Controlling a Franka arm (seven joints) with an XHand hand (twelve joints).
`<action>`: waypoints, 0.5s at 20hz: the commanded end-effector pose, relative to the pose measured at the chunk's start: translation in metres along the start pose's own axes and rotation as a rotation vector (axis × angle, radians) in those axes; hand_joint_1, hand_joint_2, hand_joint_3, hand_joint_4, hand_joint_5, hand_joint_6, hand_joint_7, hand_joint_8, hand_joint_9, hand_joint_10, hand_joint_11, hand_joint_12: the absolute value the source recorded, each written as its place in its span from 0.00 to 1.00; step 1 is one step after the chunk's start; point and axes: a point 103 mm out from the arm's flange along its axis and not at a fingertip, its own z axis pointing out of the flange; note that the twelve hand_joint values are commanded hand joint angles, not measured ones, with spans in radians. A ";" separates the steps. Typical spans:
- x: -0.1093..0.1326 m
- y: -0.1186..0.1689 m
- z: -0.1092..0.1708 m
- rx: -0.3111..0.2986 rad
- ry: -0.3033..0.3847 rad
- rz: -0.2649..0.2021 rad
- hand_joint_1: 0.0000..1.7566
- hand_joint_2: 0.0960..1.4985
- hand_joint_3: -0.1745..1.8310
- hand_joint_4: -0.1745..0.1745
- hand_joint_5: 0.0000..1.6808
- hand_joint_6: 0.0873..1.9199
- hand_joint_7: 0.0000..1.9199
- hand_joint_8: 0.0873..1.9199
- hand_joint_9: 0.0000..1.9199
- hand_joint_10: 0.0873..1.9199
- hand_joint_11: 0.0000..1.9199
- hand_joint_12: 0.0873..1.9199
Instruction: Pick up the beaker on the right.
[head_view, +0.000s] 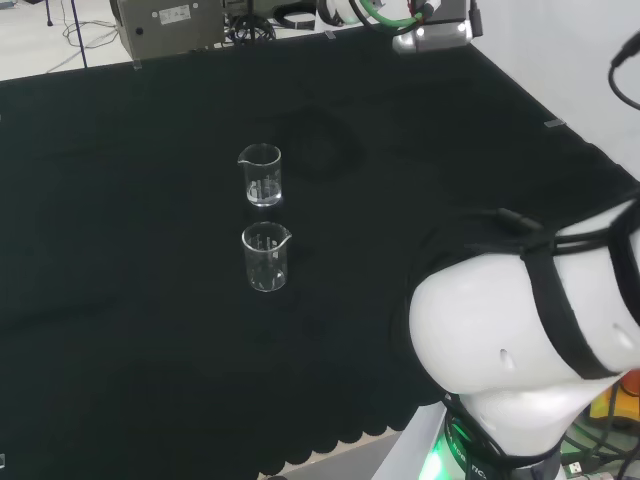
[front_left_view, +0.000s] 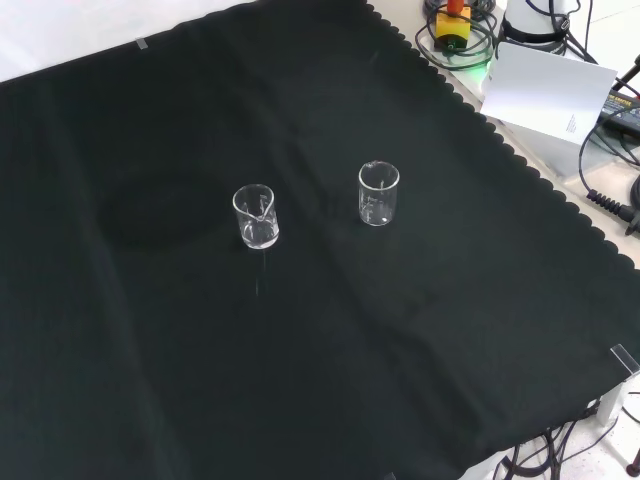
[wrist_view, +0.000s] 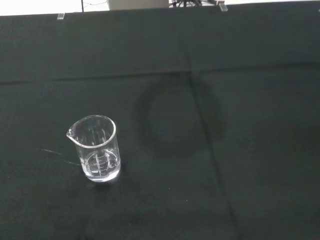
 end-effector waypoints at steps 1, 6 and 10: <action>-0.019 0.097 0.050 -0.022 0.096 -0.039 0.28 0.62 0.25 0.42 0.17 0.00 0.07 0.31 0.16 0.35 0.03 0.74; -0.018 0.134 0.083 0.030 0.131 -0.075 0.29 0.61 0.25 0.41 0.18 0.00 0.08 0.31 0.16 0.35 0.03 0.73; -0.008 0.152 0.111 0.065 0.164 -0.128 0.31 0.58 0.26 0.42 0.18 0.00 0.08 0.31 0.15 0.34 0.00 0.74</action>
